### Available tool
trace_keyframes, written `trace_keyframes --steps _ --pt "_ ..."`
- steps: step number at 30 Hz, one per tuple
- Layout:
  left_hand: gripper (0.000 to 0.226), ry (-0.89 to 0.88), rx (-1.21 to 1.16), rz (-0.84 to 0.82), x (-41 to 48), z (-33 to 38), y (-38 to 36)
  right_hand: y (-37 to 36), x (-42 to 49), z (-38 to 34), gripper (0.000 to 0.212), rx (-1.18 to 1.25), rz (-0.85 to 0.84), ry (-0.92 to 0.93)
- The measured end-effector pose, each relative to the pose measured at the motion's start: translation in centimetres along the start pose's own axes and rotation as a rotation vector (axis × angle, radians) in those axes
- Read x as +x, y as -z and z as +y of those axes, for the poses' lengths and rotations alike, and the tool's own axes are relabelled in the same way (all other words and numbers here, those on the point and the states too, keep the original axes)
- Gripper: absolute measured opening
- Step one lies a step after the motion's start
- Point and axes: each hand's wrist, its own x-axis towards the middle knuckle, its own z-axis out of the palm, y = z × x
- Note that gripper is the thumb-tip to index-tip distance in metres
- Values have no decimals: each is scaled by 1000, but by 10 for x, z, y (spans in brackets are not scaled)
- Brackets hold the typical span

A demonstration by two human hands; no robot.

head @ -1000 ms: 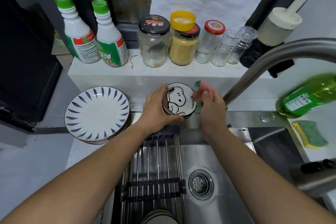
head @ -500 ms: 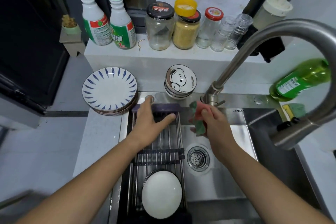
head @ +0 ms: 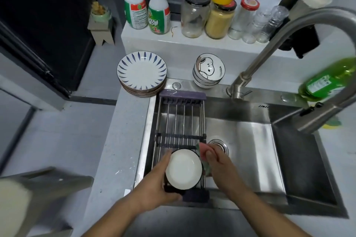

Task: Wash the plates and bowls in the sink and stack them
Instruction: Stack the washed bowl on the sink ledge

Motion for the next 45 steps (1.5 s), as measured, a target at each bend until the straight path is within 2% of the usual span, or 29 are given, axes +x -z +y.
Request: trace_keyframes --steps 2,7,13,18,27,30,37,41,45 --pt "132 9 46 12 2 -7 0 -1 -1 4 25 5 31 17" --pt "121 0 31 83 13 -12 1 -7 1 8 24 62 50 -31" --pt "129 33 -14 52 16 -24 1 -13 1 11 25 52 53 -34" --pt "125 3 -31 67 18 -22 -2 -10 1 11 28 42 66 -47" --pt "118 -170 -9 177 0 12 6 0 -9 -20 29 48 76 18" --pt "114 -180 -137 183 -13 32 11 12 -17 -36 29 119 96 41" --pt "110 -175 -359 62 -23 79 11 46 -35 -63 26 230 106 57" --pt "81 -125 -532 -1 -20 103 5 70 -45 -68 28 249 121 59" --pt "74 -99 -589 51 -12 130 -10 102 -53 -74 28 246 125 101"
